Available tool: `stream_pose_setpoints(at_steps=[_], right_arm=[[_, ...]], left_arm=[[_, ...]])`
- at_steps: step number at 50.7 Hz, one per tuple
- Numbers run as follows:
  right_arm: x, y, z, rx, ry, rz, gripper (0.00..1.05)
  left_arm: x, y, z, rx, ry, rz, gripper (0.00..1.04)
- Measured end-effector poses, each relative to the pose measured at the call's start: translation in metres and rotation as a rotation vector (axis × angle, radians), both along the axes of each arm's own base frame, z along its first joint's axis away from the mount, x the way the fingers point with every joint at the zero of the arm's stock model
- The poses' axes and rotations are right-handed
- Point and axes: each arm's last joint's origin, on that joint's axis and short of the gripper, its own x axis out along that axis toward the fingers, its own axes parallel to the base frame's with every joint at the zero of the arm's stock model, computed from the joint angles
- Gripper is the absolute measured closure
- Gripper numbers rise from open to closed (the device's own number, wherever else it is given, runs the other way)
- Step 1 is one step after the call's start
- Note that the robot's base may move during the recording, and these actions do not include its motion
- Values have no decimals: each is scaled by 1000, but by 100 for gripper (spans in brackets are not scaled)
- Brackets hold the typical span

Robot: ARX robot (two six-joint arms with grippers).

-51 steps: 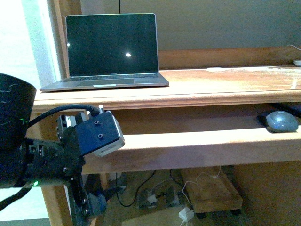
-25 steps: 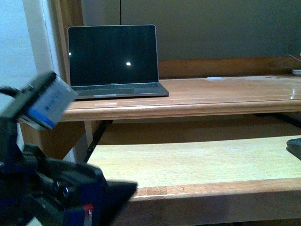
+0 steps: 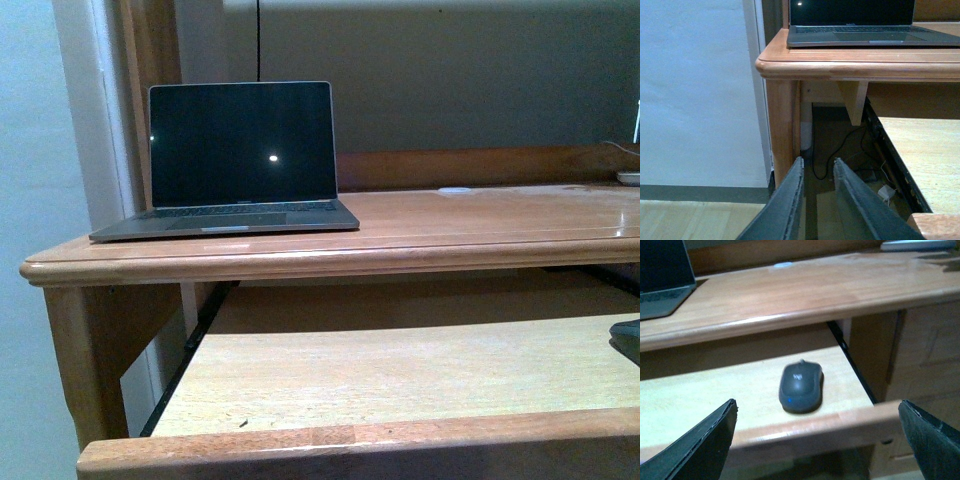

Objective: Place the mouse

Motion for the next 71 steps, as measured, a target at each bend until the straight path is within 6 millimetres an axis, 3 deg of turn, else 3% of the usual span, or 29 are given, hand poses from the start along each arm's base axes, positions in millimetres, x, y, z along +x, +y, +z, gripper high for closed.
stream_pose_setpoints(at_steps=[5,11,20,29,46,62,71], right_arm=[[28,6,16,-29,9,42,7],[62,19,25,-92,51,108,7],[114,37,18,-220,218,166,7],[150,35,11,-309,372,52,7],[173,23,-13,-370,560,-48,7],[186,21,-17,-343,584,-61,8],[189,20,-20,-285,586,-34,40]], left_arm=[[-10,8,-3,0,1,5,102],[-19,14,-7,-4,2,7,102],[-32,22,-10,-4,2,11,102],[-46,34,-23,-5,11,-6,102],[-62,37,-18,-5,-10,10,102],[-71,37,-16,-6,-15,11,102],[-76,37,-16,-6,-17,11,102]])
